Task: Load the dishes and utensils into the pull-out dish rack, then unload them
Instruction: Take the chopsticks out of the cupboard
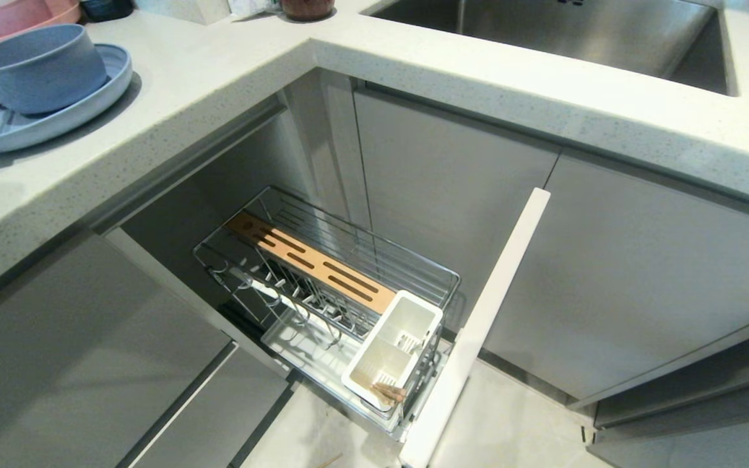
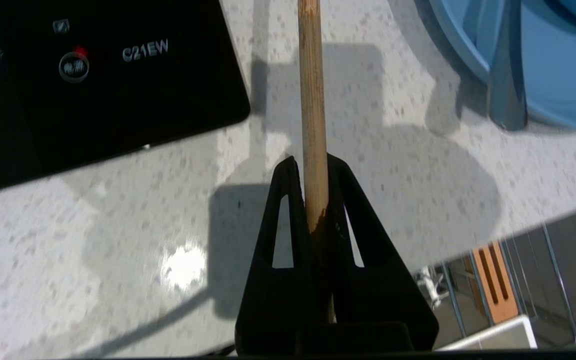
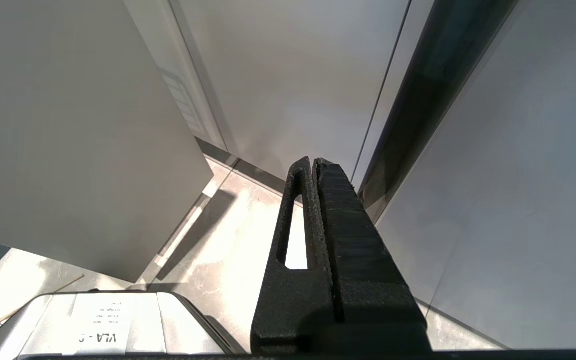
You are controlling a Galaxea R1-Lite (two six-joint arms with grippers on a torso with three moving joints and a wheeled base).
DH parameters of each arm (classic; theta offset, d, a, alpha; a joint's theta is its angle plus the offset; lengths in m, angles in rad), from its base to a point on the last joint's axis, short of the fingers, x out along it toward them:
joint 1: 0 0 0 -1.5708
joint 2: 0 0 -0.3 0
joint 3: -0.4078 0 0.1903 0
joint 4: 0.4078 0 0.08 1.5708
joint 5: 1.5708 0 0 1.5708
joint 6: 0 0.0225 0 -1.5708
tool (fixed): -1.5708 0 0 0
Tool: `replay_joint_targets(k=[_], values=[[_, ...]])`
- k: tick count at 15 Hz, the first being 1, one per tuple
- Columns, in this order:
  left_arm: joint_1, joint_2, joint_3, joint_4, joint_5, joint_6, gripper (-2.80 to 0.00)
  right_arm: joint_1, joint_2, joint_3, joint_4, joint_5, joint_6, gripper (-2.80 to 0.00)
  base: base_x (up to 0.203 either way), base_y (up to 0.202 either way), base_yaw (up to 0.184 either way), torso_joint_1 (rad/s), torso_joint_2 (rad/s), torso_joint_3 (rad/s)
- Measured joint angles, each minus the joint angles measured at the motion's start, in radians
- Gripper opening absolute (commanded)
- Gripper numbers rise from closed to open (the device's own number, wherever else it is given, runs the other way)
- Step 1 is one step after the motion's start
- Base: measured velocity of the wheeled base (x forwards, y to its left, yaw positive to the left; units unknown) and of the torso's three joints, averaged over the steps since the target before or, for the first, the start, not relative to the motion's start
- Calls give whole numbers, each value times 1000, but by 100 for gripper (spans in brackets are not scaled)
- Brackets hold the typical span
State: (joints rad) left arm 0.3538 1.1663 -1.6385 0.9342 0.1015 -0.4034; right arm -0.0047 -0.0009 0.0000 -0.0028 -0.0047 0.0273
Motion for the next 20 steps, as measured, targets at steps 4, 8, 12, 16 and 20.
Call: replay_joint_targets(k=[4,8,12,16,20], values=[[17,35,33,-55,-3,1,-280,0,0,0,0,0,0,-280,0,0,0,0,0,0],[19,58,46,-82,-6,1,0,0,0,0,0,0,0,-280,0,0,0,0,0,0],[20,62,65,-99,-6,1,0,0,0,0,0,0,0,-280,0,0,0,0,0,0],[20,49,61,-100,-6,5,-258,0,0,0,0,0,0,-280,0,0,0,0,0,0],[19,-20,6,-112,-1,10,-280,0,0,0,0,0,0,-280,0,0,0,0,0,0]])
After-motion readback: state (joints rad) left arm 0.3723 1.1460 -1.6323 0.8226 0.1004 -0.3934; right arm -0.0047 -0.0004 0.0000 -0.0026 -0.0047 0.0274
